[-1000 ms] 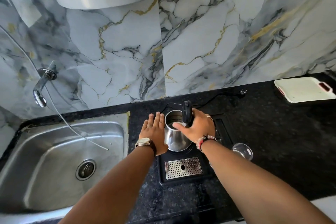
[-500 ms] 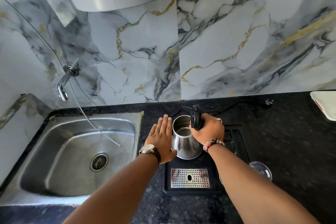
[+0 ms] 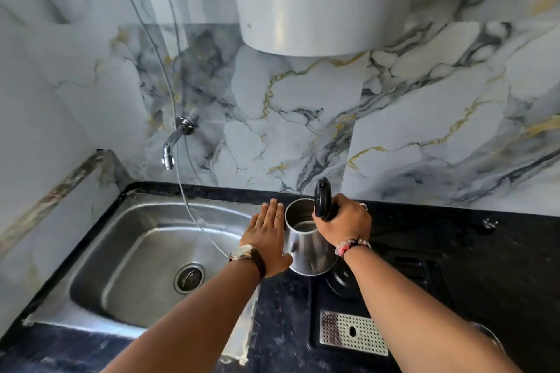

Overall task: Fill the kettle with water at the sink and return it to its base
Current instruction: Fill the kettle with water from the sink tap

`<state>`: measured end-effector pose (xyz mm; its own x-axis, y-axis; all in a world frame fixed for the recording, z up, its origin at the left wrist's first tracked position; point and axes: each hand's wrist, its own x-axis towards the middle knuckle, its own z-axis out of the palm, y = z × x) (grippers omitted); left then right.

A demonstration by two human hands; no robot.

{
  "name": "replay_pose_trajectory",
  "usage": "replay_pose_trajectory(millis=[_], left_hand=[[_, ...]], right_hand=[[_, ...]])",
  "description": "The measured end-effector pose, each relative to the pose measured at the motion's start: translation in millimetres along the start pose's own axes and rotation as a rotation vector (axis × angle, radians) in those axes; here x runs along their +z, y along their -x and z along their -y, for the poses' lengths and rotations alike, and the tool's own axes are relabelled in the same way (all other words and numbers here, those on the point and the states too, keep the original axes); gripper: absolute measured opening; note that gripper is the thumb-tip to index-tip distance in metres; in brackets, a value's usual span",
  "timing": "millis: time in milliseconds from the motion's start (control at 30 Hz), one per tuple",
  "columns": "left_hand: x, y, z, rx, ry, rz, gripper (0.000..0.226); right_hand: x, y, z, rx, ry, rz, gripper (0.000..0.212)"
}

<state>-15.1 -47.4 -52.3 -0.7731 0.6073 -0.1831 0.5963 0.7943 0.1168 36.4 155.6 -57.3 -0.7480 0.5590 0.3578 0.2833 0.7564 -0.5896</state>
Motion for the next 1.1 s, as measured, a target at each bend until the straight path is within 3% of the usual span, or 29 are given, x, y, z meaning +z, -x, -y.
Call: replay_pose_trajectory(millis=[200,333,400,500,767,933,1100], left_hand=[[-20,16,67,0.010,0.041,-0.077,0.104],[-33,13,113,0.056,0.030,-0.092,0.105],[-42,15,182,0.077,0.001,-0.132,0.104],[-45,15,204,0.083,0.024,-0.113,0.100],[-55,9,365,-0.006,0.008,-0.051,0.100],[-68,-10,424,-0.057,0.015,-0.013,0.083],[-103,-32,453,-0.052,0.144,-0.398,0.050]], right_hand=[[32,-8,66,-0.078,0.003,-0.021,0.040],[54,-14,103,-0.029,0.024,-0.041,0.042],[95,-11,160,-0.035,0.043,-0.076,0.042],[109,-7,179,0.007,0.031,-0.048,0.042],[225,-8,302,0.032,0.003,0.031,0.036],[275,-24,336,0.041,-0.003,0.072,0.037],[304,-25,354,0.058,-0.035,0.107,0.039]])
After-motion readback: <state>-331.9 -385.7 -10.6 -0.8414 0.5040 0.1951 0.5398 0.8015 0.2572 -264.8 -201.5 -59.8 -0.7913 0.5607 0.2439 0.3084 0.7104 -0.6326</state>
